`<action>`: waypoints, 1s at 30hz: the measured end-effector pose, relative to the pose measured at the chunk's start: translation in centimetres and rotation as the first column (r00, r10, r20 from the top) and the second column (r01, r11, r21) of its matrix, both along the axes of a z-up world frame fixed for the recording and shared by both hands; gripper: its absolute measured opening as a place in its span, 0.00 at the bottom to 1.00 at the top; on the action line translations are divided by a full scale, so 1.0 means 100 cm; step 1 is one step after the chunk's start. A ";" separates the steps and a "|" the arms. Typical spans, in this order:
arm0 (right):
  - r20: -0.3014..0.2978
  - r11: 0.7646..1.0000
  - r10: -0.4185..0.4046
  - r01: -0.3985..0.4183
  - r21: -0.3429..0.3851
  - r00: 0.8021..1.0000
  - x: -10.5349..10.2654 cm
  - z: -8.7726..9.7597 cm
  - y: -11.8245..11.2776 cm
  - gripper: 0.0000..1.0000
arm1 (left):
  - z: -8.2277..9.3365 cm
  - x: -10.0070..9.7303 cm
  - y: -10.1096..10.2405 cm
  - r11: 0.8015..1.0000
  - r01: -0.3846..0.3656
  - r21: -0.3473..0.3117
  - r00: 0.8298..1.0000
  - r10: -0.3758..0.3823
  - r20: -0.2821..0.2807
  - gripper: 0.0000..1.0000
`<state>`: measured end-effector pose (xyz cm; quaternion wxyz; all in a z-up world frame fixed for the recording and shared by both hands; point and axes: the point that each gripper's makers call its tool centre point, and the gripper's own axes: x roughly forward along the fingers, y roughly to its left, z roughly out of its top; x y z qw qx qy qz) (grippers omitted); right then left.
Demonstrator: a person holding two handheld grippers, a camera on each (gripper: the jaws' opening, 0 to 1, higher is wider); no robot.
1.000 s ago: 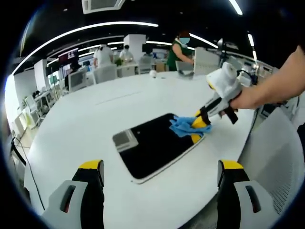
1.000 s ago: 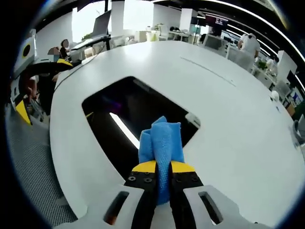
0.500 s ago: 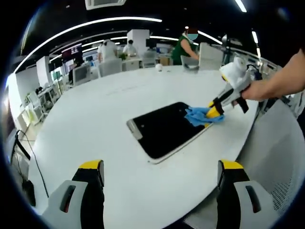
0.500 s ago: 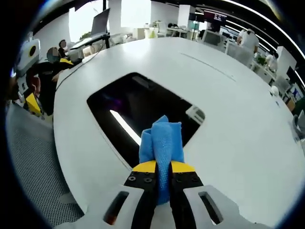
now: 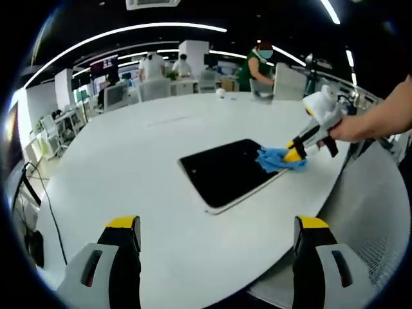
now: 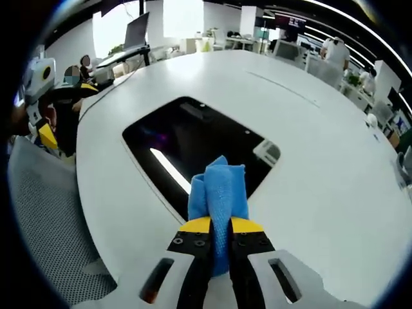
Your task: Wipe the mirror surface with the cleaning cloth until all visible marks leave the cleaned area.
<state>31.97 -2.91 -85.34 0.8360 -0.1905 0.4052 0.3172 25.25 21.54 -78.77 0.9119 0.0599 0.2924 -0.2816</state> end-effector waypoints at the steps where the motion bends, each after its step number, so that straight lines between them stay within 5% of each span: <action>1: 0.008 1.000 0.004 -0.004 -0.005 1.000 0.000 0.000 0.000 0.04 | 0.001 0.001 0.002 1.000 -0.010 -0.006 1.000 0.010 0.002 1.00; 13: 0.036 0.998 0.016 -0.018 0.064 0.999 -0.001 0.000 -0.001 0.04 | 0.005 0.001 0.004 1.000 -0.002 -0.017 1.000 0.003 0.012 1.00; 30: 0.044 0.998 -0.014 0.012 0.059 0.999 0.000 0.000 0.001 0.04 | 0.009 0.009 0.012 1.000 -0.016 -0.027 1.000 0.017 0.016 1.00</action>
